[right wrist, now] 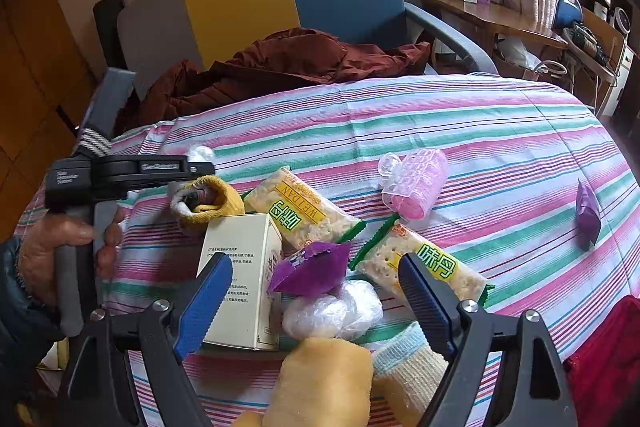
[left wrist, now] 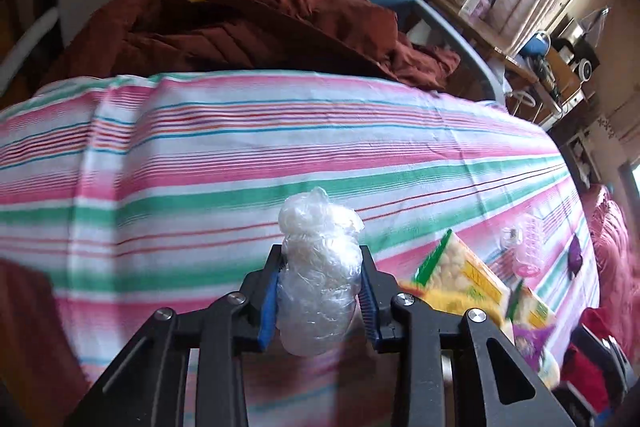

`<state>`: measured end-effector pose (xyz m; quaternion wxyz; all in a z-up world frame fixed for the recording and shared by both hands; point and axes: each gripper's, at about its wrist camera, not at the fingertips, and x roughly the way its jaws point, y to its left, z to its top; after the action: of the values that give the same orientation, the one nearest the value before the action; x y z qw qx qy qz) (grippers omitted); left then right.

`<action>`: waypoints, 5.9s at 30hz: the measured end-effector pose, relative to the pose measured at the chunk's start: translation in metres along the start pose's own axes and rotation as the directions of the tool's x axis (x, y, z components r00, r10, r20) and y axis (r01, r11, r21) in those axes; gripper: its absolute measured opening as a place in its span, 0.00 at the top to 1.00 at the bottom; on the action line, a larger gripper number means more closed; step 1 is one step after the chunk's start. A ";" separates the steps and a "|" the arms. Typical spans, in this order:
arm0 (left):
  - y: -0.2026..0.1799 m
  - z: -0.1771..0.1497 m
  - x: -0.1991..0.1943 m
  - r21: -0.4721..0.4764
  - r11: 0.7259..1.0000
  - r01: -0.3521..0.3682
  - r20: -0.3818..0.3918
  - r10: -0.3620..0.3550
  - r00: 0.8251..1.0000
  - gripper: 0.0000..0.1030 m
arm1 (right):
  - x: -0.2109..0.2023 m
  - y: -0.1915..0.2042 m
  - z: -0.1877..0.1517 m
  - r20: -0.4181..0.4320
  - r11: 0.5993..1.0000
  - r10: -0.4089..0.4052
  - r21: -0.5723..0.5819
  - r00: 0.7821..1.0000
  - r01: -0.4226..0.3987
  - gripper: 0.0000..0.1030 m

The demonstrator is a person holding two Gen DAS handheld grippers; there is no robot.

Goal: Organize objects
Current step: 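Grasp the plastic-wrapped bundle with the left tool while the right tool grasps the yellow sock, then lower the bundle and yellow sock into the gold tray and open both tools, then move both tools back to the remaining items on the cloth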

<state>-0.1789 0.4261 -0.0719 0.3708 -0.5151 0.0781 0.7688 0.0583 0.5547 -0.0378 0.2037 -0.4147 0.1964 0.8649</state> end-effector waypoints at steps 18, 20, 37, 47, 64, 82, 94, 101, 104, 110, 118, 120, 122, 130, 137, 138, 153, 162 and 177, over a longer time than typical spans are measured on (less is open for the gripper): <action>0.046 -0.074 -0.154 -0.049 0.997 0.055 0.178 -0.046 0.983 0.66 | 0.126 0.133 0.049 -0.258 0.908 -0.072 -0.417 0.963 -0.044 0.42; 0.056 -0.085 -0.164 -0.065 0.996 0.054 0.185 -0.041 0.982 0.66 | 0.133 0.130 0.044 -0.278 0.909 -0.076 -0.414 0.958 -0.048 0.49; 0.201 -0.206 -0.249 -0.374 0.924 -0.081 0.213 0.170 0.962 0.66 | 0.005 0.218 0.010 -0.112 0.874 0.235 -0.409 0.966 -0.260 0.57; 0.239 -0.261 -0.280 -0.437 0.896 -0.081 0.247 0.207 0.947 0.66 | -0.020 0.299 -0.056 -0.206 0.793 0.346 -0.457 0.915 -0.403 0.57; 0.232 -0.251 -0.272 -0.381 0.922 -0.073 0.262 0.184 0.947 0.64 | -0.017 0.322 -0.101 -0.270 0.784 0.325 -0.459 0.906 -0.418 0.56; 0.190 -0.274 -0.287 -0.353 0.885 -0.305 0.328 0.422 0.845 0.10 | -0.024 0.308 -0.114 -0.229 0.807 0.335 -0.430 0.914 -0.404 0.19; 0.154 -0.285 -0.288 -0.288 0.883 -0.370 0.360 0.458 0.813 0.05 | -0.048 0.291 -0.118 -0.067 0.835 0.282 -0.475 0.957 -0.279 0.14; 0.142 -0.289 -0.283 -0.269 0.884 -0.381 0.353 0.459 0.815 0.04 | -0.054 0.279 -0.116 -0.010 0.856 0.259 -0.462 0.966 -0.234 0.14; 0.136 -0.290 -0.282 -0.255 0.883 -0.395 0.356 0.465 0.810 0.04 | -0.054 0.271 -0.113 0.001 0.869 0.256 -0.437 0.967 -0.229 0.14; 0.123 -0.289 -0.279 -0.215 0.882 -0.418 0.363 0.470 0.805 0.04 | -0.054 0.251 -0.108 0.009 0.894 0.235 -0.395 0.972 -0.212 0.14; 0.107 -0.287 -0.273 -0.162 0.881 -0.444 0.366 0.472 0.803 0.04 | -0.054 0.223 -0.100 0.032 0.919 0.204 -0.350 0.978 -0.180 0.14; 0.105 -0.285 -0.271 -0.152 0.882 -0.447 0.365 0.470 0.804 0.04 | -0.054 0.212 -0.096 0.043 0.930 0.191 -0.326 0.981 -0.167 0.14; 0.102 -0.285 -0.270 -0.143 0.883 -0.448 0.365 0.468 0.805 0.04 | -0.055 0.202 -0.092 0.053 0.940 0.179 -0.305 0.982 -0.155 0.14; 0.089 -0.278 -0.264 -0.098 0.888 -0.450 0.365 0.452 0.814 0.04 | -0.060 0.144 -0.073 0.091 0.975 0.096 -0.209 0.991 -0.075 0.14; 0.073 -0.270 -0.253 -0.040 0.897 -0.441 0.365 0.424 0.829 0.04 | -0.067 0.084 -0.056 0.129 0.994 0.004 -0.105 0.992 0.009 0.14; 0.071 -0.269 -0.252 -0.033 0.898 -0.439 0.364 0.420 0.831 0.04 | -0.069 0.074 -0.054 0.133 0.996 -0.007 -0.086 0.991 0.019 0.14; 0.030 -0.253 -0.230 0.106 0.900 -0.422 0.359 0.362 0.861 0.04 | -0.071 -0.045 -0.037 0.147 0.973 -0.125 0.214 0.981 0.091 0.14; -0.003 -0.236 -0.206 0.199 0.920 -0.338 0.322 0.264 0.909 0.04 | -0.064 -0.076 -0.043 0.139 0.927 -0.033 0.375 0.990 -0.022 0.14; -0.071 -0.171 -0.140 0.225 0.972 -0.064 0.175 0.024 0.984 0.06 | -0.056 -0.089 -0.045 0.131 0.892 0.033 0.443 0.991 -0.088 0.14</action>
<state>0.0204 0.3220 -0.0123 0.4160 -0.3988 0.1457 0.8042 0.1655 0.5956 -0.0344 0.2779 -0.2978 0.3907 0.8255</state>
